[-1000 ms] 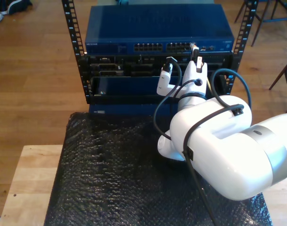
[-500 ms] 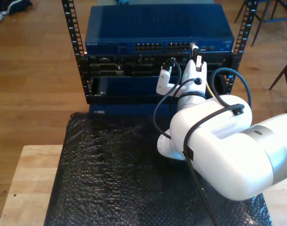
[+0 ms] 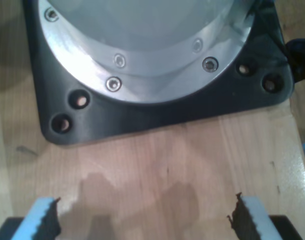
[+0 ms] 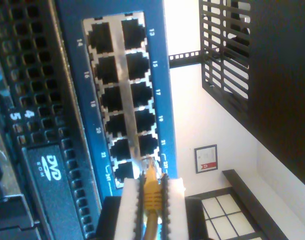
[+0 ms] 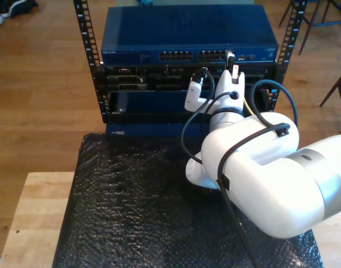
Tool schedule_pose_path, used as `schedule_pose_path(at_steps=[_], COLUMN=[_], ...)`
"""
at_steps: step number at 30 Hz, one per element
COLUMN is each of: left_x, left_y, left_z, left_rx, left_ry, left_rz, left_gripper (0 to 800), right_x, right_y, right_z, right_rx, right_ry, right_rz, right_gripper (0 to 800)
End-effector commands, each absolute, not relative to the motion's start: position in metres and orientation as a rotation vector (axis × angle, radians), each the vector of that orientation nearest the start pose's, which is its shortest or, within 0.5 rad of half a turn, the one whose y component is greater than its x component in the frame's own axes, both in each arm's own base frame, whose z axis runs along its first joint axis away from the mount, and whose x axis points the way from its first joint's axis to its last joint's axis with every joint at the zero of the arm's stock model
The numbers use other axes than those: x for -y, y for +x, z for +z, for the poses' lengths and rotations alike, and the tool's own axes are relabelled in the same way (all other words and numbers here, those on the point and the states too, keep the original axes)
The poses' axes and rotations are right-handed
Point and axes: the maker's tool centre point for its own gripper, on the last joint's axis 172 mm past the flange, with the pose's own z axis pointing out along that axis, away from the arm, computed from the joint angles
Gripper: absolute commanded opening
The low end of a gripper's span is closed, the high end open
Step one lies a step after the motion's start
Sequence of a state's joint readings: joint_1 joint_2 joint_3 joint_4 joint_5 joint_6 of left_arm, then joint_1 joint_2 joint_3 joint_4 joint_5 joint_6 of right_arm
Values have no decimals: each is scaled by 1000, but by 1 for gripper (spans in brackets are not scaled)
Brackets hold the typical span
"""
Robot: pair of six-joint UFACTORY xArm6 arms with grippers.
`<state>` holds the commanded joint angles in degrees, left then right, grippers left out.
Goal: Grab the cable and plug it in
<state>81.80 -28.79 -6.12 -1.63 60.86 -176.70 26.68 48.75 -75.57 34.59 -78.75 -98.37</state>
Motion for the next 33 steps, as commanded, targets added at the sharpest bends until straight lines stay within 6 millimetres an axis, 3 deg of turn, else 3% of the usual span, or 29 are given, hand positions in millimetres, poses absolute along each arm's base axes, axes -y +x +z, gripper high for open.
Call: schedule_pose_path(at_steps=[19, 33], left_x=[-118, -118], left_y=[23, 23], left_z=[30, 30], left_rx=[-2624, -2624], left_ry=[-2184, -2184], left_rz=[-559, -559], left_gripper=[800, 800], right_x=[-156, -160], right_y=[671, 675], right_z=[267, 278], right_rx=[-923, -904], right_ry=[1201, 1192], right_rz=[1276, 1299], right_gripper=[0, 0])
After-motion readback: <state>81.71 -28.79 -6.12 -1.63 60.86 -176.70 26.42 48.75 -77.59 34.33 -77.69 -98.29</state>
